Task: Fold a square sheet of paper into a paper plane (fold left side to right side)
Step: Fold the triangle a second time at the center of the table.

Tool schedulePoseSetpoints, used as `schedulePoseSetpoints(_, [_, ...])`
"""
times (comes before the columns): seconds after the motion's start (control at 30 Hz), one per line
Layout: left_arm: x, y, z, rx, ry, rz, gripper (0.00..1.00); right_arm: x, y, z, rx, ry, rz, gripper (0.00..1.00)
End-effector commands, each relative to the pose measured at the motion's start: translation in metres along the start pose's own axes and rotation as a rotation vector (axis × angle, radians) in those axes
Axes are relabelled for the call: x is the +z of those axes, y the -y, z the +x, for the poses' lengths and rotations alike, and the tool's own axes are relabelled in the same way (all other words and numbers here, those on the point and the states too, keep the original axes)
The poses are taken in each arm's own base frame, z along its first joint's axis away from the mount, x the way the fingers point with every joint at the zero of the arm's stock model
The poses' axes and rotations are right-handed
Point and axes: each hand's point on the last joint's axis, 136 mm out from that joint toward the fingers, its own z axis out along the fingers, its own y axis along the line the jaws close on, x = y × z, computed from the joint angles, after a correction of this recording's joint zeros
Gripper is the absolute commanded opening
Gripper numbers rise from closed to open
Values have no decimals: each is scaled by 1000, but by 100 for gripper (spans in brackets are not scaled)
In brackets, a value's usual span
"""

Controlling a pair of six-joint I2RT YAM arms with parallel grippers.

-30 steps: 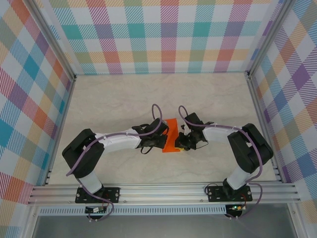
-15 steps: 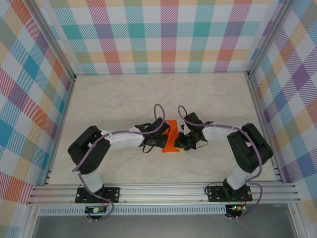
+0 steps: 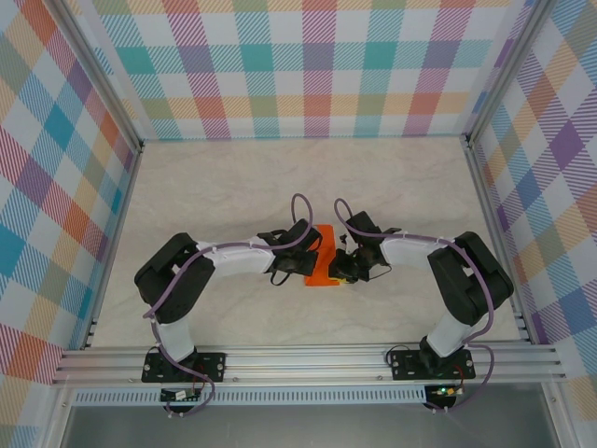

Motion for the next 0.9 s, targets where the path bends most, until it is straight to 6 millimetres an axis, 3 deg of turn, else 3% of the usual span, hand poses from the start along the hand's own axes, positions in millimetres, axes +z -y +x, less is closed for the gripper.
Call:
schedulePoseSetpoints(0.0, [1, 4, -9, 3, 11, 24, 0, 8, 20, 8, 12, -30, 89, 17])
schedulePoseSetpoints(0.37, [11, 1, 2, 5, -27, 23, 0, 7, 20, 8, 10, -29, 90, 17])
schedulePoseSetpoints(0.57, [12, -1, 6, 7, -36, 18, 0, 3, 10, 4, 2, -6, 51, 18])
schedulePoseSetpoints(0.87, [-4, 8, -5, 14, 4, 58, 0, 6, 18, 5, 13, -21, 98, 17])
